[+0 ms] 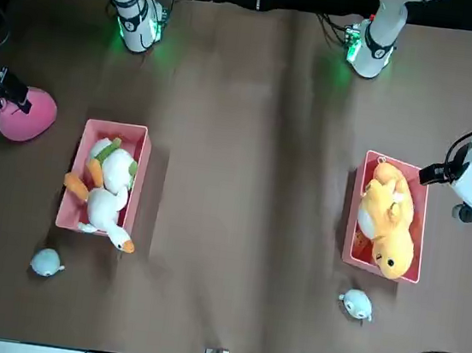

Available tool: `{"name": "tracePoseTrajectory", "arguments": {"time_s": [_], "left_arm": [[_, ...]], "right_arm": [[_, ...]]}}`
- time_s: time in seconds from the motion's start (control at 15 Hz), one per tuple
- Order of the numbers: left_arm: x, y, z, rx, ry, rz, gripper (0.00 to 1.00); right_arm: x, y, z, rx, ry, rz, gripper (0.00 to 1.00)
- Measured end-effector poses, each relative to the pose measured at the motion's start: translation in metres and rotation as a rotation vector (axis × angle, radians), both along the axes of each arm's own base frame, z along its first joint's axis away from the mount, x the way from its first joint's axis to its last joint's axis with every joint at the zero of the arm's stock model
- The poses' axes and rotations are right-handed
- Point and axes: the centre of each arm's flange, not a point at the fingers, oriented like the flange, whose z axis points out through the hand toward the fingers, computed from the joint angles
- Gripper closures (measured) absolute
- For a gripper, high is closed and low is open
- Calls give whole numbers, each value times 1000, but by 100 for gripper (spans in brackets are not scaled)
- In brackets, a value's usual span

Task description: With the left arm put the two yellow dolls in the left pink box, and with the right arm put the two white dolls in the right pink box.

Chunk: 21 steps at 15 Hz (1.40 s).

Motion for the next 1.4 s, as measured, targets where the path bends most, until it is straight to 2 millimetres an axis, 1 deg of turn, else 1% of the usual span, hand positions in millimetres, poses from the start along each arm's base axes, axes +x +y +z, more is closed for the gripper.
{"name": "tracePoseTrajectory", "arguments": {"time_s": [0.13,0.2,0.27,0.4,0.53,0.67,1.13,1.4], "left_arm": [[-1,6,-2,-32,15,21,0],[-2,10,0,-39,15,30,0],[-5,12,6,-42,15,36,0],[-20,12,30,-57,14,47,0],[-37,6,55,-72,3,46,0],[-46,1,67,-99,-3,38,0],[-48,-3,67,-107,-4,31,0],[-49,-2,64,-106,-6,35,0]], "right_arm": [[0,0,0,0,0,0,1],[0,0,0,0,0,0,1],[0,0,0,0,0,0,1],[0,0,0,0,0,0,1],[0,0,0,0,-1,0,1],[0,0,0,0,-3,0,1],[0,0,0,0,-3,-1,1],[0,0,0,0,-3,-1,1]]}}
